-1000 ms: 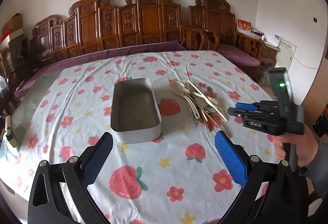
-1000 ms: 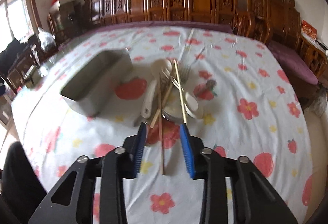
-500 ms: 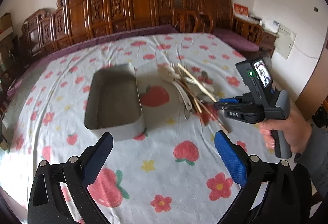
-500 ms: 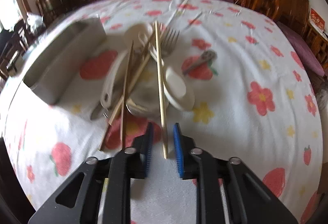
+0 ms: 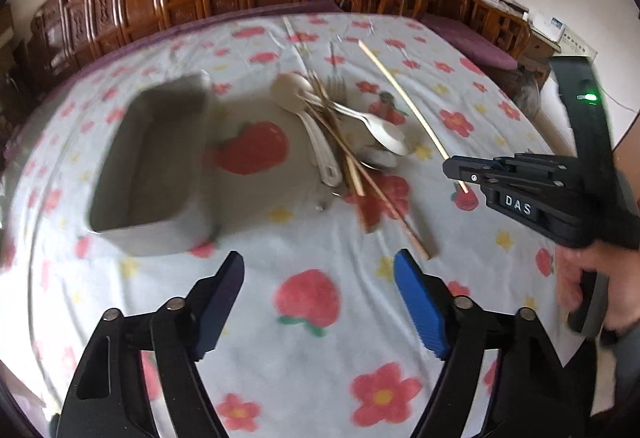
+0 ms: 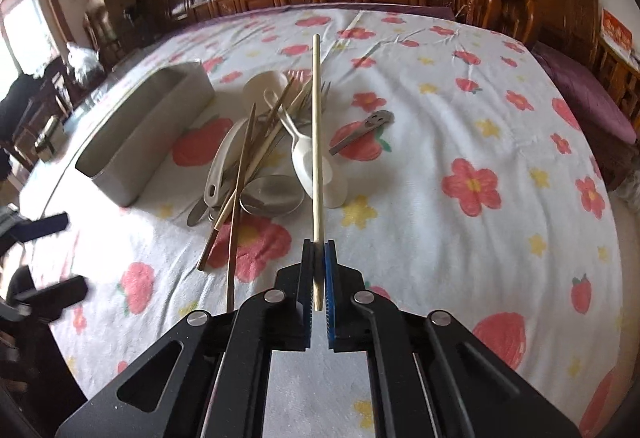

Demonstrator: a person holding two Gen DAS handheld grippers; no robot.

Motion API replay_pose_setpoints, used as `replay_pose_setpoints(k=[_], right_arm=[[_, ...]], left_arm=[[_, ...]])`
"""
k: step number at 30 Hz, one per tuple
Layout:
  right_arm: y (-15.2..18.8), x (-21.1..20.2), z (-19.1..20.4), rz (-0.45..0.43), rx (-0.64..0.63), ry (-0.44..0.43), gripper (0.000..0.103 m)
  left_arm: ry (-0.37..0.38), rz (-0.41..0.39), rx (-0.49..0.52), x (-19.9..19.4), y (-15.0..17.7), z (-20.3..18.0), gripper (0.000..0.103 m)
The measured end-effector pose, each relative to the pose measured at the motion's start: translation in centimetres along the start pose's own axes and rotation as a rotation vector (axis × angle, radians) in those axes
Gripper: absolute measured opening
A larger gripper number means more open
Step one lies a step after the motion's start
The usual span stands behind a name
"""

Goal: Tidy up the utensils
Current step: 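Grasp a second bamboo chopstick with the left tool while the right tool holds its chopstick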

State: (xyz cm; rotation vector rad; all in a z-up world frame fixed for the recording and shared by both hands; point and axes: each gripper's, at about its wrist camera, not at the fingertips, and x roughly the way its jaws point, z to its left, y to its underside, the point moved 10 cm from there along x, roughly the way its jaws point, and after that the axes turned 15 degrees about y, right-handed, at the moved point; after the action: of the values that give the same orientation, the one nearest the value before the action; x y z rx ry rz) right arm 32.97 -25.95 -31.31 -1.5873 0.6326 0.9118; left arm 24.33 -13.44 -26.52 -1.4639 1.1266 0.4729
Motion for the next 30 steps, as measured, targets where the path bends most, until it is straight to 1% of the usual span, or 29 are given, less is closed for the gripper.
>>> replay_pose_setpoints(k=[2, 4, 6, 8, 9, 11, 13, 15, 18, 24, 28, 30], right_arm=[[0.3, 0.4, -0.1, 0.003, -0.034, 0.024, 0.006], [0.4, 0.6, -0.4, 0.002, -0.027, 0.016, 0.006], [0.6, 1.1, -0.8, 0.011, -0.026, 0.026, 0.006], [0.8, 1.3, -0.7, 0.013, -0.041, 0.029, 0.006], [0.8, 1.2, -0.7, 0.009, -0.051, 0.033, 0.006], [0.7, 1.1, -1.0, 0.006, -0.049, 0.035, 0.006], [0.5, 0.9, -1.4, 0.002, -0.039, 0.033, 0.006], [0.3, 0.8, -1.9, -0.002, -0.030, 0.032, 0.006], [0.2, 0.7, -2.6, -0.002, -0.012, 0.034, 0.006], [0.1, 0.7, -3.6, -0.001, 0.013, 0.038, 0.006], [0.0, 0.7, -4.0, 0.001, 0.024, 0.038, 0.006], [0.0, 0.7, -3.9, 0.000, 0.024, 0.037, 0.006]], left_arm=[[-0.009, 0.028, 0.004, 1.3, 0.0, -0.5, 0.067], [-0.014, 0.039, 0.006, 2.1, -0.1, -1.1, 0.067], [-0.011, 0.057, -0.001, 3.0, -0.1, -1.5, 0.061], [-0.001, 0.073, -0.017, 3.7, -0.2, -1.8, 0.058], [0.000, 0.073, -0.023, 4.0, -0.4, -1.9, 0.056], [0.002, 0.070, -0.026, 4.3, -1.0, -2.1, 0.055], [0.015, 0.074, -0.039, 4.8, -1.5, -2.2, 0.050], [0.041, 0.091, -0.086, 5.6, -1.9, -2.1, 0.040], [0.070, 0.095, -0.144, 6.4, -2.5, -1.9, 0.032], [0.089, 0.117, -0.185, 8.0, -3.1, -2.1, 0.027], [0.065, 0.136, -0.208, 8.9, -3.6, -1.9, 0.026], [0.059, 0.144, -0.203, 9.3, -3.7, -2.0, 0.026]])
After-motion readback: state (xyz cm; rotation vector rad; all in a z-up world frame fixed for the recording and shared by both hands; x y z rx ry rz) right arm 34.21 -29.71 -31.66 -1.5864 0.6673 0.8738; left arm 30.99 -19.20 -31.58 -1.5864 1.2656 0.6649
